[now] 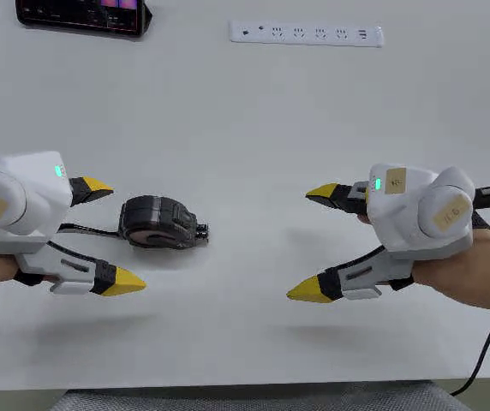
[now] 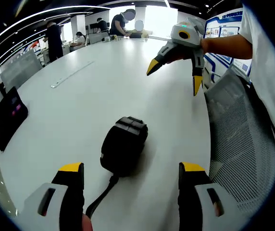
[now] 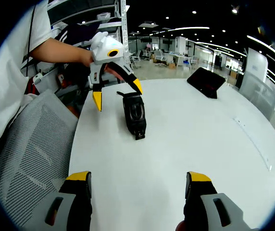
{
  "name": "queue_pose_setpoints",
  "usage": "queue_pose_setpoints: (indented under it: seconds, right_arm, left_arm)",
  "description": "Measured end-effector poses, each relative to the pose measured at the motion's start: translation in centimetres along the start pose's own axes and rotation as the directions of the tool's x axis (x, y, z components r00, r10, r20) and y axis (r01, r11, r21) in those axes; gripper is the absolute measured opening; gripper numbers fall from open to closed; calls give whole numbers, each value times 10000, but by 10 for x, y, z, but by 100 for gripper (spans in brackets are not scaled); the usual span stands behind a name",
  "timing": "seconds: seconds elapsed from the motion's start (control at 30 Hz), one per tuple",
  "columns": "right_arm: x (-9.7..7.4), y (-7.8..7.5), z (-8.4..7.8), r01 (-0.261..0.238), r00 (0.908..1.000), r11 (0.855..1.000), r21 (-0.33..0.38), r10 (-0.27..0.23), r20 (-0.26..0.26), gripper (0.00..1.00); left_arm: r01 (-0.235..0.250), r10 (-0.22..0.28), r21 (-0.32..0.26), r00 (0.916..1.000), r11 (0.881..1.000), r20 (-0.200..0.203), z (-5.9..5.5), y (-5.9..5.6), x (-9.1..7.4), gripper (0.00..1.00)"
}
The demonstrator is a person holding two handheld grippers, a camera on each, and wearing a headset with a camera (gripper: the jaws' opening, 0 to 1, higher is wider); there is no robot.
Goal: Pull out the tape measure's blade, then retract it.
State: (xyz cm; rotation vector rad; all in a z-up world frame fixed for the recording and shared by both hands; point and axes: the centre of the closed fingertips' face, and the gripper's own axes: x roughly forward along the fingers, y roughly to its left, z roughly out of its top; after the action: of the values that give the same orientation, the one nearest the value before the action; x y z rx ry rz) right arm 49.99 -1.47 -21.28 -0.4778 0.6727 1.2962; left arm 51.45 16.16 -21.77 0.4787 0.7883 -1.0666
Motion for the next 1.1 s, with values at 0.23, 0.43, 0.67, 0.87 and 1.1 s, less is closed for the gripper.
queue_pose_setpoints:
  seconds: [0.23,0.43,0.67,0.87,1.1]
  right_arm:
    - [4,-4,3,7,10000,9998,-179,-8,-57,78]
    - [6,-5,4,-46,10000,9997,-240,44,-75,78]
    - [9,-8,5,7,10000,9995,-328,-10,-78,78]
    - [12,-8,5,-30,10000,9995,-313,28,-58,77]
    - [15,-9,6,-114,9999,9995,-292,113,-37,77]
  left_arm:
    - [171,-172,-41,9997,9998,-163,3,6,4,68]
    - [309,-310,-29,9988,9995,-386,0,8,8,61]
    - [362,-352,120,9968,9993,-720,-3,13,14,53]
    - [431,-413,166,9944,9989,-973,-4,16,17,48]
    - [514,-465,378,9914,9980,-1226,-6,17,21,43]
